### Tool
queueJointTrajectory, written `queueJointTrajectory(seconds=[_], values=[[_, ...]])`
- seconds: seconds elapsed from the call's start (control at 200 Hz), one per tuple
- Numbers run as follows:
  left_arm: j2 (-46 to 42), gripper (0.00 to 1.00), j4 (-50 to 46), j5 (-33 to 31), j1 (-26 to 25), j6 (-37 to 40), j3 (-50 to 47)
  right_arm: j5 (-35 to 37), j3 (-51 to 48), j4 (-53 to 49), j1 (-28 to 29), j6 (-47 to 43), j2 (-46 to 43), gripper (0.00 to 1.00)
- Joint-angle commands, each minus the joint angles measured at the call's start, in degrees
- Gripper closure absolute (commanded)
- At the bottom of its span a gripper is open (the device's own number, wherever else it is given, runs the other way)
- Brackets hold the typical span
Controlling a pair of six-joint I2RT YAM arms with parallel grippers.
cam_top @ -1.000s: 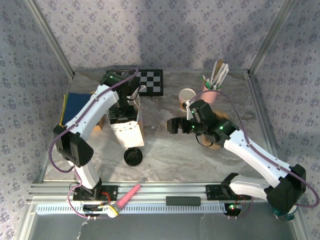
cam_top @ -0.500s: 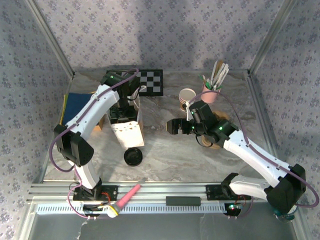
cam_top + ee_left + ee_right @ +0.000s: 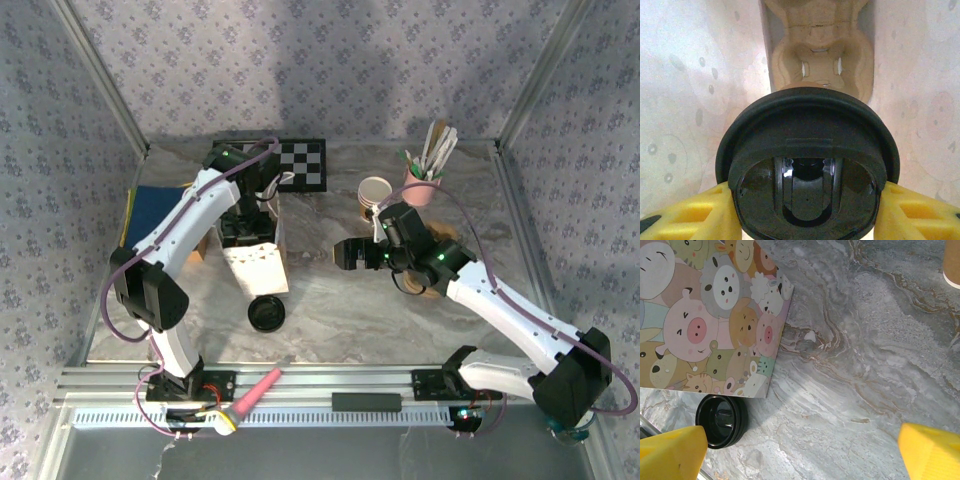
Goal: Pack the takeout coffee
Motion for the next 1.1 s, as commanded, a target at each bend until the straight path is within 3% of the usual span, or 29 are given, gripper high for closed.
queueJointTrajectory(seconds=[0.0,0.64,1.094], values=[[0.8,0.47,-5.4,0.6,0.2,0.5,1.2,-0.5,0.1,0.5,-0.3,-0.6,-0.2,0.00],[1.4,0.48,-3.2,1.4,0.3,-0.4,0.5,-0.1,-0.7,0.1,-0.5,-0.3,-1.1,0.00],[-0.3,0.48,-0.8,3.0,0.3,-6.4,-0.1,0.0,-1.5,0.5,-0.7,0.0,-1.6,0.00]])
